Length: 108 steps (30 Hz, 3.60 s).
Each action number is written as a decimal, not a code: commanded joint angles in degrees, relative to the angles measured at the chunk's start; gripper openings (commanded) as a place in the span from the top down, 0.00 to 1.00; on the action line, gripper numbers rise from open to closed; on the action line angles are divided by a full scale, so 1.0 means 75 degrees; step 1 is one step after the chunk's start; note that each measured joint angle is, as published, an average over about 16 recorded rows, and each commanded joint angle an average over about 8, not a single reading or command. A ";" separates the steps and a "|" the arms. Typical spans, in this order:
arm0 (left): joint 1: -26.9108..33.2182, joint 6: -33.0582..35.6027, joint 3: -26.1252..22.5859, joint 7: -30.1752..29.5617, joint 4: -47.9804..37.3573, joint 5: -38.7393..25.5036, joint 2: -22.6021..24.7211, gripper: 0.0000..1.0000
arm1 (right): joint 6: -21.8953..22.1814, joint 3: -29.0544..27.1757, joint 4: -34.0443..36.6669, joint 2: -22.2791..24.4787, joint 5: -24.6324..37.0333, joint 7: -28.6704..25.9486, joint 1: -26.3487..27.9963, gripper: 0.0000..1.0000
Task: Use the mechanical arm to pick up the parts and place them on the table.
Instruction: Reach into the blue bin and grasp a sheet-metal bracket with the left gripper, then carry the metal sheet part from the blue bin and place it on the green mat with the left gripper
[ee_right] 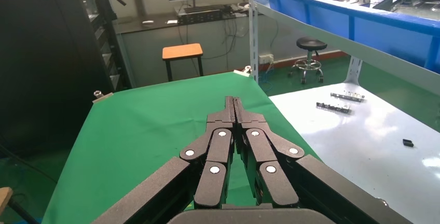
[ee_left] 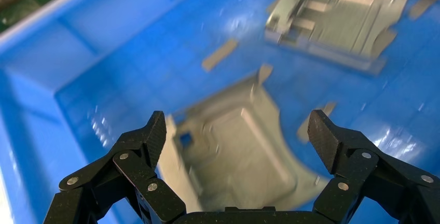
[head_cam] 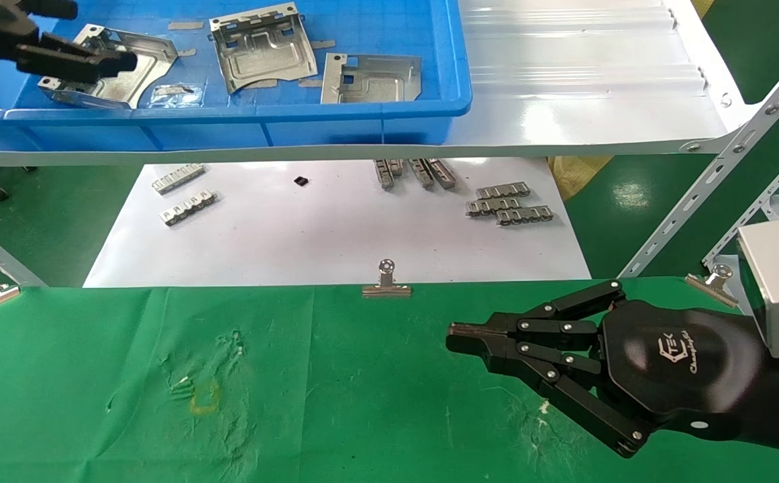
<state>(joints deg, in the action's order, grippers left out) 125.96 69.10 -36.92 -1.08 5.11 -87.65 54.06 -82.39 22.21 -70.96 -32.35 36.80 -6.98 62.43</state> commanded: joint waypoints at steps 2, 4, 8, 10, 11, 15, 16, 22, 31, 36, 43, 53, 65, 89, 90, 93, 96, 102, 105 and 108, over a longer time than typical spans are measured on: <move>-0.0004 -0.0042 -0.0053 0.0020 -0.0063 -0.0081 -0.0028 0.14 | 0.0000 0.0000 0.0000 0.0000 0.0000 0.0000 0.0000 1.00; -0.0031 -0.0097 -0.0057 0.0045 -0.0097 -0.0089 -0.0028 0.38 | 0.0000 0.0000 0.0000 0.0000 0.0000 0.0000 0.0000 1.00; -0.0042 -0.0191 -0.0075 0.0043 -0.0160 -0.0119 -0.0006 0.87 | 0.0000 0.0000 0.0000 0.0000 0.0000 0.0000 0.0000 1.00; -0.0030 -0.0230 -0.0094 0.0021 -0.0190 -0.0147 0.0008 0.99 | 0.0000 0.0000 0.0000 0.0000 0.0000 0.0000 0.0000 1.00; -0.0036 -0.0258 -0.0103 0.0010 -0.0210 -0.0160 0.0019 1.00 | 0.0000 0.0000 0.0000 0.0000 0.0000 0.0000 0.0000 1.00; -0.0119 -0.0422 -0.0077 -0.0012 -0.0292 -0.0124 0.0063 1.00 | 0.0000 0.0000 0.0000 0.0000 0.0000 0.0000 0.0000 1.00; -0.0148 -0.0470 -0.0058 -0.0010 -0.0311 -0.0097 0.0072 1.00 | 0.0000 0.0000 0.0000 0.0000 0.0000 0.0000 0.0000 1.00; -0.0232 -0.0712 0.0022 -0.0044 -0.0409 0.0016 0.0102 1.00 | 0.0000 0.0000 0.0000 0.0000 0.0000 0.0000 0.0000 1.00; -0.0255 -0.1069 0.0077 -0.0168 -0.0549 0.0092 0.0143 1.00 | 0.0000 0.0000 0.0000 0.0000 0.0000 0.0000 0.0000 1.00; -0.0201 -0.1164 0.0085 -0.0172 -0.0567 0.0101 0.0110 1.00 | 0.0000 0.0000 0.0000 0.0000 0.0000 0.0000 0.0000 0.70; -0.0189 -0.1136 0.0079 -0.0222 -0.0632 0.0094 0.0093 1.00 | 0.0000 0.0001 0.0000 0.0000 0.0000 0.0000 0.0000 0.00; -0.0234 -0.1069 0.0139 -0.0225 -0.0662 0.0182 0.0083 1.00 | 0.0000 0.0001 0.0000 0.0000 0.0000 0.0000 0.0000 0.00; -0.0223 0.0152 0.0910 0.0367 -0.0201 0.1318 -0.0098 1.00 | 0.0000 0.0001 0.0000 0.0000 -0.0001 0.0000 0.0000 0.00; -0.2524 0.3041 -0.0478 0.0513 0.5903 0.4703 -0.1549 1.00 | 0.0000 0.0001 0.0000 0.0000 -0.0001 0.0001 0.0000 0.00; -0.2623 0.3029 -0.0680 0.0568 0.6212 0.4782 -0.1690 1.00 | 0.0000 0.0001 0.0000 0.0000 -0.0001 0.0001 0.0000 0.00; -0.2777 0.2988 -0.1301 0.0917 0.6736 0.4686 -0.1963 1.00 | 0.0000 0.0001 0.0000 0.0000 -0.0001 0.0001 0.0000 0.00; -0.2793 0.2911 -0.1890 0.1456 0.6751 0.4186 -0.2037 1.00 | 0.0000 0.0001 0.0000 0.0000 -0.0001 0.0001 0.0000 0.00; -0.2863 0.2524 -0.2599 0.2455 0.5920 0.3027 -0.1873 1.00 | 0.0000 0.0001 0.0000 0.0000 -0.0001 0.0001 0.0000 0.00; -0.3028 0.2212 -0.2757 0.2804 0.5569 0.2633 -0.1780 1.00 | 0.0000 0.0001 0.0000 0.0000 -0.0001 0.0001 0.0000 0.00; -0.3255 0.1916 -0.2851 0.3011 0.5377 0.2415 -0.1733 1.00 | 0.0000 0.0001 0.0000 0.0000 -0.0001 0.0001 0.0000 0.00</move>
<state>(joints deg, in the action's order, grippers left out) 101.45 84.07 -58.08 20.76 46.27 -68.65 40.80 -82.39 22.22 -70.96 -32.35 36.79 -6.97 62.43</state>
